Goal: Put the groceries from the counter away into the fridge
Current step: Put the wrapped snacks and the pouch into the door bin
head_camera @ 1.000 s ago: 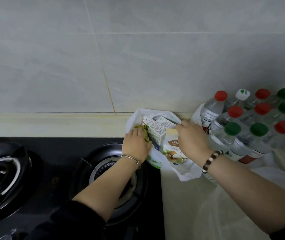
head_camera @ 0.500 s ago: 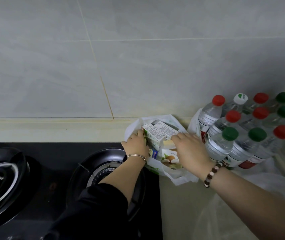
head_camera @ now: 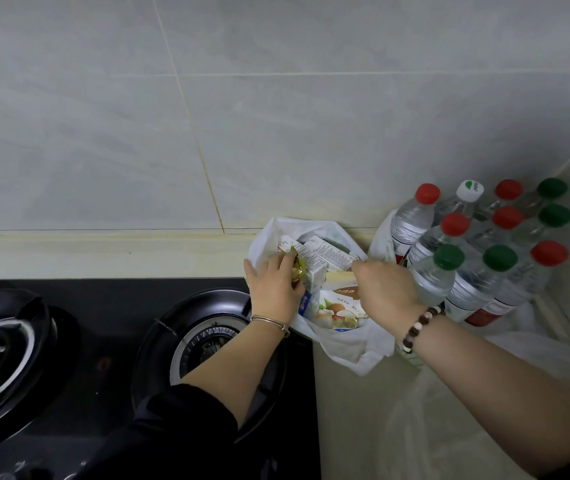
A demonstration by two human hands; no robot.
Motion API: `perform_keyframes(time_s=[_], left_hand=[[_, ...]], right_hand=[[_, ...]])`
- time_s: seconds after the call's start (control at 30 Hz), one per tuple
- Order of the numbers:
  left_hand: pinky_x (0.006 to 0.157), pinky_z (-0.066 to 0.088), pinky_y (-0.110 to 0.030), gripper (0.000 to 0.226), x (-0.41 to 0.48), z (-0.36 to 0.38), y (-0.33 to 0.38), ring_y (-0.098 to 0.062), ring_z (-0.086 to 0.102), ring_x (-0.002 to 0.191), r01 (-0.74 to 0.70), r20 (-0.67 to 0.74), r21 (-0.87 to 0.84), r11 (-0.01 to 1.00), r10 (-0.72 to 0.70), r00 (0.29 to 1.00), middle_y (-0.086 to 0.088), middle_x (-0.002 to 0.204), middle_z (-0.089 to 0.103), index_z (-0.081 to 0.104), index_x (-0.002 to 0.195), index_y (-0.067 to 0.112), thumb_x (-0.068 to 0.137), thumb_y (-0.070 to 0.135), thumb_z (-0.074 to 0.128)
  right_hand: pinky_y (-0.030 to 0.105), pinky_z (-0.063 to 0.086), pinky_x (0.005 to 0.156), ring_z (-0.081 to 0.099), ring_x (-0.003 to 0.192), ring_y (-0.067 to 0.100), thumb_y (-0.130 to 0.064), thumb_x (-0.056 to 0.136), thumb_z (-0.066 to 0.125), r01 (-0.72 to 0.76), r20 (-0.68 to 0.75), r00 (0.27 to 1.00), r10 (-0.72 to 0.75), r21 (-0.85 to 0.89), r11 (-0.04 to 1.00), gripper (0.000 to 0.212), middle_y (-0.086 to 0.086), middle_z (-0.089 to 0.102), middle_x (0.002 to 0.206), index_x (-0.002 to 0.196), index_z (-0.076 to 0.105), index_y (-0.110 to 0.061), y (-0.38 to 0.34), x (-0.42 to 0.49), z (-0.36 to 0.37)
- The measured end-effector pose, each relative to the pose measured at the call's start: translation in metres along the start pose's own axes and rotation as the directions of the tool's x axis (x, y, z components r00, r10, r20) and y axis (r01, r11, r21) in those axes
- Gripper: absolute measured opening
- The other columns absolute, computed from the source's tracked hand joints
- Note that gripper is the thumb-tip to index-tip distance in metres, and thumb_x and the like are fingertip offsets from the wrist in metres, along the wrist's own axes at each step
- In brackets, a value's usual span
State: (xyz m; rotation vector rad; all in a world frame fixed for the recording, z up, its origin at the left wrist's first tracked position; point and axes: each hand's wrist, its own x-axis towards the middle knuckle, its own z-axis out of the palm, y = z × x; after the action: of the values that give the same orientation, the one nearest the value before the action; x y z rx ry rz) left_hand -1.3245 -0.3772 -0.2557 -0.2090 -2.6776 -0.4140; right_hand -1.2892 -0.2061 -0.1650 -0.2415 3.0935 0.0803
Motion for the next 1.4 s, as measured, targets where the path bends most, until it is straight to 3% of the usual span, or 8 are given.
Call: perform_keyframes(time_s=[0.13,0.27,0.43,0.7,0.87,1.03,1.13,1.4], left_hand=[[0.093,0.037,-0.063,0.051,0.003,-0.014,0.003,-0.024,0.066,0.087,-0.056,-0.075,-0.114,0.992,0.047,0.996,-0.004,0.1,0.068,0.065,0.106,0.011,0.06,0.024,0.082],[0.078,0.054,-0.037,0.051,0.0,-0.043,0.007,-0.028,0.062,0.096,-0.032,-0.021,-0.353,0.935,0.026,0.999,-0.006,0.112,0.064,0.06,0.117,0.01,0.069,0.019,0.073],[0.079,0.037,-0.017,0.053,-0.008,-0.087,0.012,-0.02,0.059,0.102,0.139,0.026,-0.471,0.871,-0.144,0.989,-0.001,0.119,0.061,0.055,0.125,0.015,0.074,0.019,0.072],[0.083,0.044,-0.02,0.054,-0.056,-0.166,-0.002,-0.016,0.06,0.102,0.198,0.043,-0.48,0.854,-0.202,0.978,0.003,0.116,0.062,0.053,0.126,0.021,0.076,0.023,0.073],[0.086,0.047,-0.023,0.052,-0.1,-0.21,-0.009,-0.013,0.059,0.103,0.28,-0.008,-0.458,0.843,-0.319,0.948,0.004,0.116,0.063,0.052,0.126,0.022,0.078,0.024,0.071],[0.089,0.05,-0.032,0.052,-0.165,-0.253,-0.01,-0.016,0.06,0.103,0.433,-0.075,-0.386,0.814,-0.496,0.865,0.004,0.114,0.063,0.051,0.126,0.023,0.078,0.026,0.07],[0.087,0.051,-0.031,0.051,-0.208,-0.282,0.0,-0.015,0.06,0.098,0.5,-0.146,-0.334,0.799,-0.568,0.81,0.005,0.109,0.063,0.051,0.125,0.023,0.078,0.027,0.071],[0.075,0.057,-0.038,0.049,-0.344,-0.347,0.044,-0.015,0.061,0.087,0.723,-0.312,-0.331,0.607,-0.793,0.523,0.009,0.098,0.058,0.05,0.122,0.028,0.078,0.027,0.072]], right_hand=[[0.029,0.033,0.055,0.055,0.071,0.025,0.008,0.08,0.045,0.028,-0.024,0.999,-0.029,-0.015,0.999,0.024,0.003,0.061,0.081,0.089,0.053,-0.013,-0.005,-0.006,-0.01],[0.028,0.027,0.05,0.046,0.064,0.025,0.004,0.081,0.044,0.016,-0.121,0.993,-0.017,-0.011,1.0,0.019,0.002,0.054,0.071,0.082,0.044,-0.015,-0.009,-0.012,-0.033],[0.028,0.031,0.052,0.048,0.061,0.024,-0.004,0.085,0.047,0.036,-0.245,0.969,-0.022,0.055,0.998,0.012,0.004,0.062,0.076,0.083,0.053,-0.015,-0.021,-0.027,-0.056],[0.03,0.034,0.056,0.06,0.077,0.033,-0.007,0.086,0.047,0.124,-0.355,0.932,-0.065,0.145,0.982,0.014,0.009,0.064,0.081,0.093,0.058,-0.012,-0.061,-0.066,-0.092],[0.029,0.031,0.056,0.059,0.076,0.033,-0.005,0.087,0.047,0.283,-0.409,0.892,-0.193,0.172,0.943,0.017,0.009,0.064,0.081,0.1,0.057,-0.01,-0.093,-0.094,-0.105],[0.028,0.033,0.052,0.05,0.062,0.024,-0.011,0.093,0.048,0.469,-0.44,0.828,-0.348,0.203,0.86,0.011,0.004,0.057,0.069,0.096,0.059,-0.008,-0.121,-0.131,-0.114],[0.03,0.041,0.054,0.057,0.064,0.026,-0.017,0.096,0.046,0.6,-0.454,0.757,-0.47,0.198,0.775,0.016,0.005,0.058,0.068,0.091,0.059,-0.008,-0.138,-0.161,-0.12],[0.027,0.034,0.055,0.055,0.065,0.023,-0.019,0.096,0.045,0.865,-0.482,0.492,-0.725,0.174,0.472,0.014,0.003,0.062,0.075,0.09,0.057,-0.012,-0.189,-0.254,-0.118]])
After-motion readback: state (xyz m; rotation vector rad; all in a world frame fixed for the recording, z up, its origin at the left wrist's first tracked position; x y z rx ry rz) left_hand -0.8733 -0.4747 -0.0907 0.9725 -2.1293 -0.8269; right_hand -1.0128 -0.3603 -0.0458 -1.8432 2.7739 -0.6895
